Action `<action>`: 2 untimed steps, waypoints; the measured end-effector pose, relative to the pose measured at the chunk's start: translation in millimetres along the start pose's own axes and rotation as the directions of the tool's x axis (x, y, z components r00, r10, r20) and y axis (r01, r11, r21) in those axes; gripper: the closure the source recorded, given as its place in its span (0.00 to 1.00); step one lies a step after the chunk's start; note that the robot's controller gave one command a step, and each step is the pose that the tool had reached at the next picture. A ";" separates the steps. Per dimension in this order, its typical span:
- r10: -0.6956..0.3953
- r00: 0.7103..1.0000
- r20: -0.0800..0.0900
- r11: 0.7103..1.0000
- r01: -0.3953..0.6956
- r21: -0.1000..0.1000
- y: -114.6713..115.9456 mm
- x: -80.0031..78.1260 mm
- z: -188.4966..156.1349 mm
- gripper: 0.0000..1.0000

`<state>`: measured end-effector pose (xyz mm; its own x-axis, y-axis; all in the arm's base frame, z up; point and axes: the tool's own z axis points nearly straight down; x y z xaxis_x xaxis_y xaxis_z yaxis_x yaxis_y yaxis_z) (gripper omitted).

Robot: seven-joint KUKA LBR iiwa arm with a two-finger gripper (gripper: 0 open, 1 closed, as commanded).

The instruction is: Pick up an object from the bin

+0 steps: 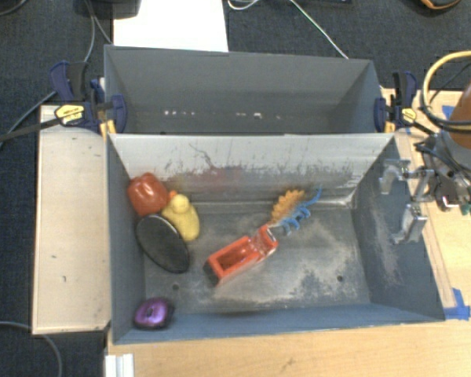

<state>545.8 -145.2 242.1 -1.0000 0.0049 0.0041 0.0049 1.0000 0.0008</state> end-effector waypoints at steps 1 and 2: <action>-0.008 1.000 0.008 1.000 0.008 0.002 1.1 -1.5 -5.0 0.00; -0.112 0.994 0.008 0.994 0.112 0.001 131.1 -2.9 149.8 0.00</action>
Offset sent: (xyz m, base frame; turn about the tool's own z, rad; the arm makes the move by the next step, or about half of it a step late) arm 0.0009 0.1489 -0.1721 -0.1278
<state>548.7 -14.0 92.3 -0.9942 -0.1072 -0.0037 -0.1072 0.9942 0.0001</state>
